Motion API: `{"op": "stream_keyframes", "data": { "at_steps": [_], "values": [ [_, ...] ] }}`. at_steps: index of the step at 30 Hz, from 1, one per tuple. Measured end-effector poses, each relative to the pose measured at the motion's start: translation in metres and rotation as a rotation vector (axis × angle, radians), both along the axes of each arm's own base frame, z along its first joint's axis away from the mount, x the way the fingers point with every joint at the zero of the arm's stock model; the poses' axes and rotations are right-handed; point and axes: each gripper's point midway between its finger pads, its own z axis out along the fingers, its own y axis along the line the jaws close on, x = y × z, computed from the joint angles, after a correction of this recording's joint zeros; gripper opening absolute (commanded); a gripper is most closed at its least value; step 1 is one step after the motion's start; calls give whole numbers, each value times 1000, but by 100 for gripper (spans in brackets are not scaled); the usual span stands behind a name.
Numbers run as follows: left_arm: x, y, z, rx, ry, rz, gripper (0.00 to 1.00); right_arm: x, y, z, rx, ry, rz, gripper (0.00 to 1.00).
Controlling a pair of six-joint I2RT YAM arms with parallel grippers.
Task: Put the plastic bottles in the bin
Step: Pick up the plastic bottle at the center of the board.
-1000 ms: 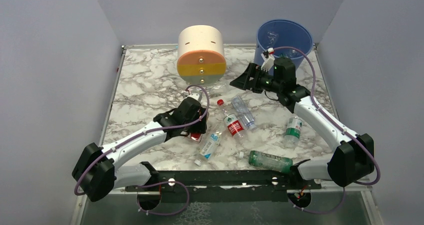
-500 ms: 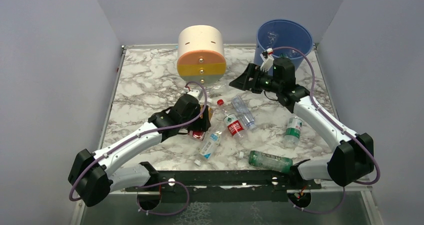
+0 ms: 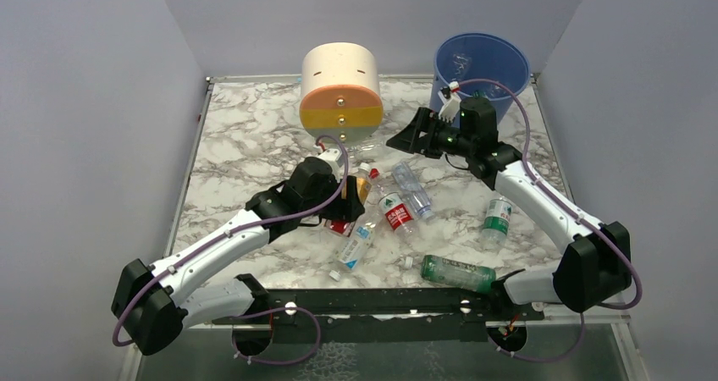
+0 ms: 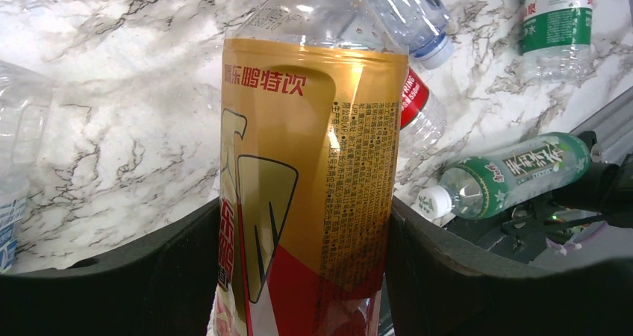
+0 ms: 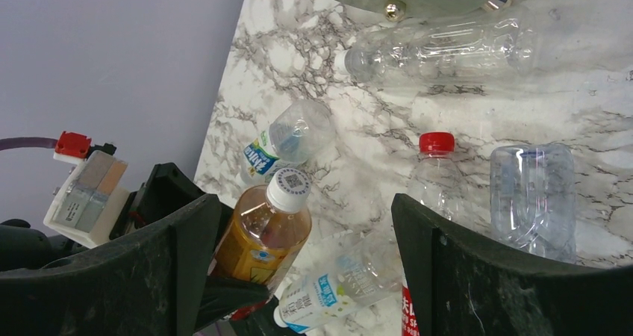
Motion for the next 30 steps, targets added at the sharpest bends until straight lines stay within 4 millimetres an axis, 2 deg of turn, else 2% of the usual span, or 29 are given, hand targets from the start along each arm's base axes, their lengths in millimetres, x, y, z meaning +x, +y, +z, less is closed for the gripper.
{"op": "stream_keyframes", "data": {
  "at_steps": [15,24,30],
  "values": [
    [-3,-14,15,-76,-24,-67,58,3,5,-12,-2,33,6,90],
    [-4,-23,23,-118,-39,-98,58,1,20,-17,-2,55,44,93],
    [-1,-25,27,-134,-55,-100,58,-10,38,-19,-1,69,99,94]
  ]
}}
